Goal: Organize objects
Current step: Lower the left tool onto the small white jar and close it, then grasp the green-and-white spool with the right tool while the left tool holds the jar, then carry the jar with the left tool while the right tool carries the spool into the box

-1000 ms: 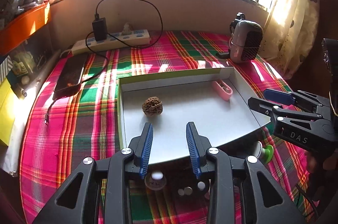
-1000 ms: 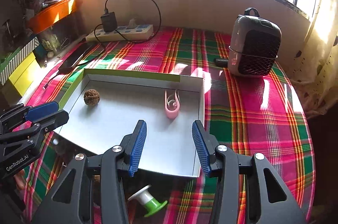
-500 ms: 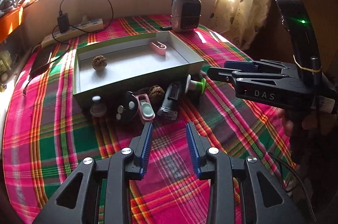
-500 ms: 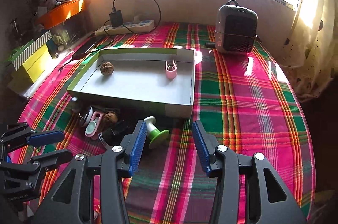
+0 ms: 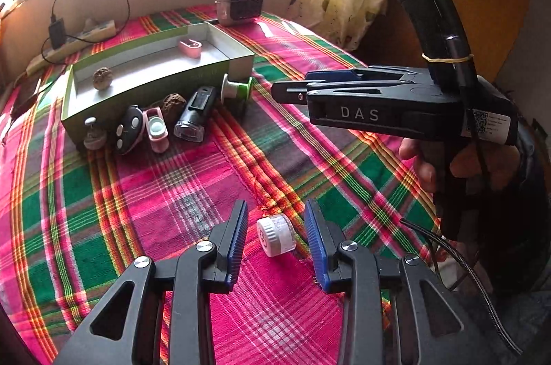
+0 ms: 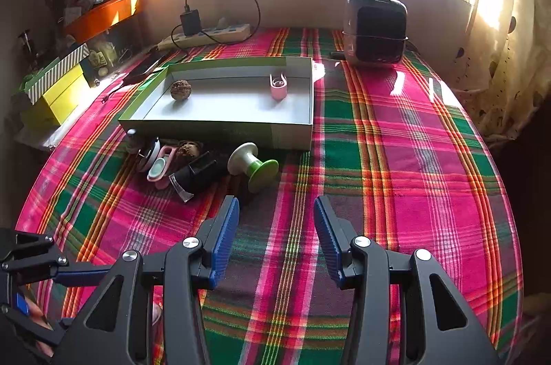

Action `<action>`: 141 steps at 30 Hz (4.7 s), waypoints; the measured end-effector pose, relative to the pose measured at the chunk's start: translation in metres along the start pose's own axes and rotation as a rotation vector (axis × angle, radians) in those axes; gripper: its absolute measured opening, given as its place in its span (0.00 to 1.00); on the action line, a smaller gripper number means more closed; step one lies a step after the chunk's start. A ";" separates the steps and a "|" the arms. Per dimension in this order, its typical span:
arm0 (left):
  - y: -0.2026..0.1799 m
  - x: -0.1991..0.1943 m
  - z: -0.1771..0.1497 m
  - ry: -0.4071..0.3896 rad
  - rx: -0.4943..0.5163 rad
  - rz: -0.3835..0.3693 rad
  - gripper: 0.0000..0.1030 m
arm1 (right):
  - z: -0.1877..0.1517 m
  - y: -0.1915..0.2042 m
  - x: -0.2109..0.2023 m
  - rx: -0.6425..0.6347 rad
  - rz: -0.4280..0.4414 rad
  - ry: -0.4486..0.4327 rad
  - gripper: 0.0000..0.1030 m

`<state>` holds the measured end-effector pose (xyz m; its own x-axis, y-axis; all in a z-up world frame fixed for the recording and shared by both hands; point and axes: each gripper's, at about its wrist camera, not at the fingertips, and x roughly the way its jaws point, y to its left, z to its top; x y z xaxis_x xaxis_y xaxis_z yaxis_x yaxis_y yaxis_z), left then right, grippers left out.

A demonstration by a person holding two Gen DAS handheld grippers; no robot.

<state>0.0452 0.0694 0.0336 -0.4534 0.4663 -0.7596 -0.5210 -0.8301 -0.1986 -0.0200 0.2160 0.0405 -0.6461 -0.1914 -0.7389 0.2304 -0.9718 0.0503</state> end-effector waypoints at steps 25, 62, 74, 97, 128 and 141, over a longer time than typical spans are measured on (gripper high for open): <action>0.026 0.020 -0.004 0.040 -0.101 0.091 0.16 | 0.000 0.000 0.020 -0.008 0.006 0.039 0.45; 0.084 0.016 0.006 -0.006 -0.249 0.160 0.17 | 0.026 0.009 0.071 -0.137 0.059 0.106 0.53; 0.085 0.016 0.007 -0.007 -0.250 0.162 0.17 | 0.024 0.006 0.069 -0.124 0.055 0.079 0.32; 0.087 0.016 0.008 -0.009 -0.243 0.179 0.16 | 0.022 0.004 0.064 -0.099 0.056 0.058 0.32; 0.112 0.005 0.073 -0.101 -0.230 0.238 0.16 | 0.069 -0.002 0.054 -0.079 0.074 -0.003 0.32; 0.147 0.025 0.096 -0.089 -0.285 0.278 0.16 | 0.113 0.021 0.090 -0.123 0.138 0.015 0.32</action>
<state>-0.1122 -0.0115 0.0444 -0.6163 0.2266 -0.7542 -0.1541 -0.9739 -0.1667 -0.1560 0.1622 0.0508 -0.5910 -0.3191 -0.7408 0.4041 -0.9120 0.0704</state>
